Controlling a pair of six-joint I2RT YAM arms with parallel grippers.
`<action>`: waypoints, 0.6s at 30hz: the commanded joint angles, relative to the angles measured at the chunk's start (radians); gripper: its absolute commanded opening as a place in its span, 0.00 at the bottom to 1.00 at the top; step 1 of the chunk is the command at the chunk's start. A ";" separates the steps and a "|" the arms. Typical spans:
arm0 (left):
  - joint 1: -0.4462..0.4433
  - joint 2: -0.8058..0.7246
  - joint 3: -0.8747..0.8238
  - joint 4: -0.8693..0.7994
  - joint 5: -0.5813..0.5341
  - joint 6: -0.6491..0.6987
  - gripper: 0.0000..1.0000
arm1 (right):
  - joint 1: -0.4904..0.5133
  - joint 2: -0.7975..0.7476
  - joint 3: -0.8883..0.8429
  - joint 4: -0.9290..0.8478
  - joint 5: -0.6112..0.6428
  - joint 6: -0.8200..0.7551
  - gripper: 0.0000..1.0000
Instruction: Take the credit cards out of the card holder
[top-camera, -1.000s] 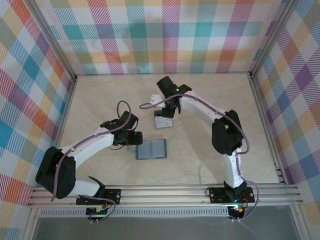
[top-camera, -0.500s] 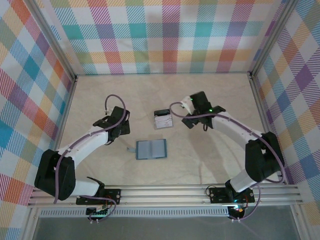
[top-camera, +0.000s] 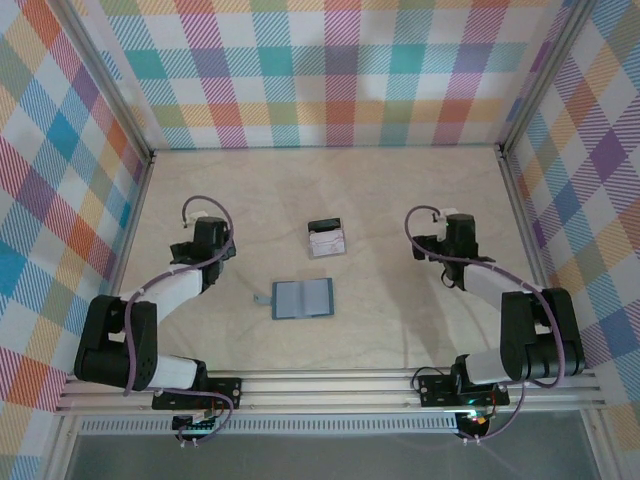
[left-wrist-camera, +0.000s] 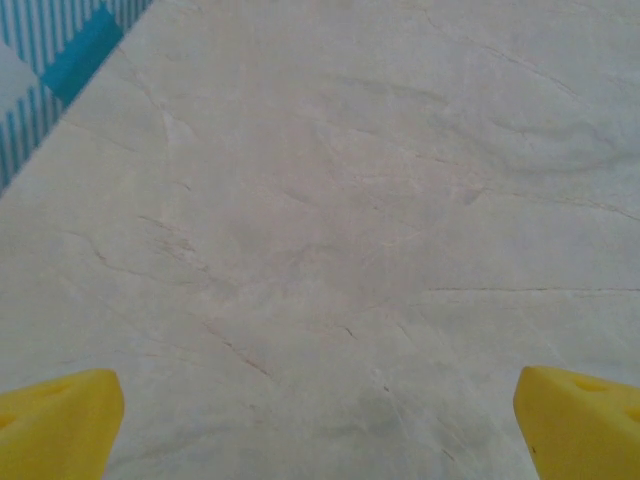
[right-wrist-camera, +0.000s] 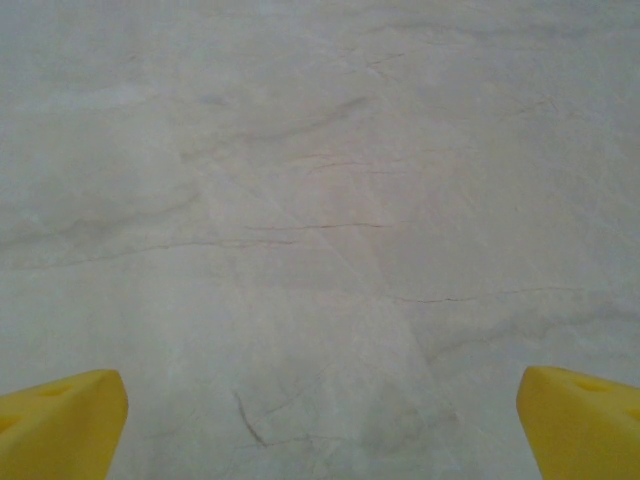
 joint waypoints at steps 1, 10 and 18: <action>0.056 0.026 -0.065 0.305 0.144 0.056 1.00 | -0.052 -0.012 -0.068 0.297 -0.120 0.104 1.00; 0.132 0.094 -0.132 0.512 0.313 0.085 1.00 | -0.069 0.108 -0.121 0.525 -0.193 0.080 1.00; 0.112 0.157 -0.175 0.652 0.448 0.169 1.00 | -0.068 0.133 -0.157 0.612 -0.189 0.076 1.00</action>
